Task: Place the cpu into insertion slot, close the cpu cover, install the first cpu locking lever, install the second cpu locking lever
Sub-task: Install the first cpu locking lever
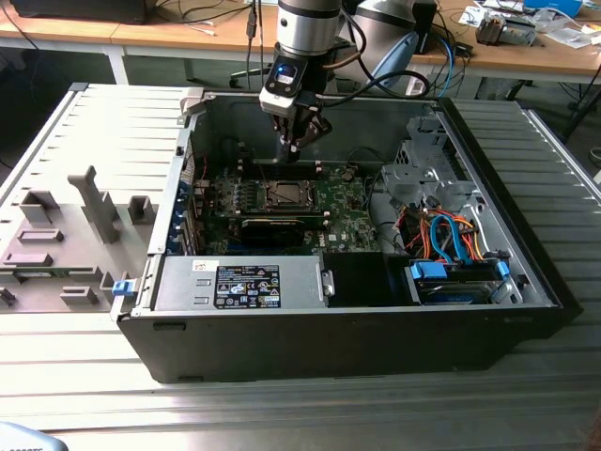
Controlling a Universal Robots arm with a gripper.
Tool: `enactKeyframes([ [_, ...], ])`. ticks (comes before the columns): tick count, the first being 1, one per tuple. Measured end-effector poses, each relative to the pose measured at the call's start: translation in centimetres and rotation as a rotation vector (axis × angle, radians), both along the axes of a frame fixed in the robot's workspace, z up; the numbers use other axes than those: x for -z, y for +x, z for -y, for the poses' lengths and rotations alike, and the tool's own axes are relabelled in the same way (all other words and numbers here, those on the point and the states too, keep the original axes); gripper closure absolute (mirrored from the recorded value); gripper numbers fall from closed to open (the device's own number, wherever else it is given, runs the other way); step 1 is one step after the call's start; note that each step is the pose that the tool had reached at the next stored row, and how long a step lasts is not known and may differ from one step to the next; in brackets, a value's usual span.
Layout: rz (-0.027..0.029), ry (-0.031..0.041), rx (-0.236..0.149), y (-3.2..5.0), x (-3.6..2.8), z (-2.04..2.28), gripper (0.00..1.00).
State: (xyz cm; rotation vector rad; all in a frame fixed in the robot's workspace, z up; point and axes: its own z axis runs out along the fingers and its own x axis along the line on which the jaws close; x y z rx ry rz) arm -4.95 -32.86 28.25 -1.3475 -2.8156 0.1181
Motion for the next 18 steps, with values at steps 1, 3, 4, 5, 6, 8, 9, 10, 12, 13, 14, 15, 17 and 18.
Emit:
enactKeyframes([
  [1,0.0,0.0,-0.001,0.0,0.0,0.0,0.89],
  [3,0.0,0.0,-0.003,0.0,0.0,0.0,0.89],
  [4,0.0,0.0,-0.003,0.0,0.0,0.0,0.89],
  [5,0.0,0.0,-0.005,0.0,0.0,0.0,0.89],
  [6,0.0,0.0,-0.005,0.0,0.0,0.0,0.89],
  [8,0.0,0.0,-0.006,0.0,0.01,0.0,0.89],
  [9,0.0,0.0,-0.006,0.0,0.01,0.0,0.89],
  [10,0.0,0.0,-0.006,0.0,0.01,0.0,0.89],
  [12,0.0,-0.0002,-0.007,0.0,0.01,0.0,0.89],
  [13,0.0001,-0.0007,-0.008,0.0,0.01,0.0,0.89],
  [14,0.0001,-0.0013,-0.011,0.0,0.02,0.0,0.89],
  [15,0.0,-0.0016,-0.012,0.0,0.01,0.0,0.89],
  [17,0.0,-0.0018,-0.014,0.0,0.01,0.0,0.89],
  [18,0.0,-0.0017,-0.015,0.0,0.01,0.0,0.89],
])
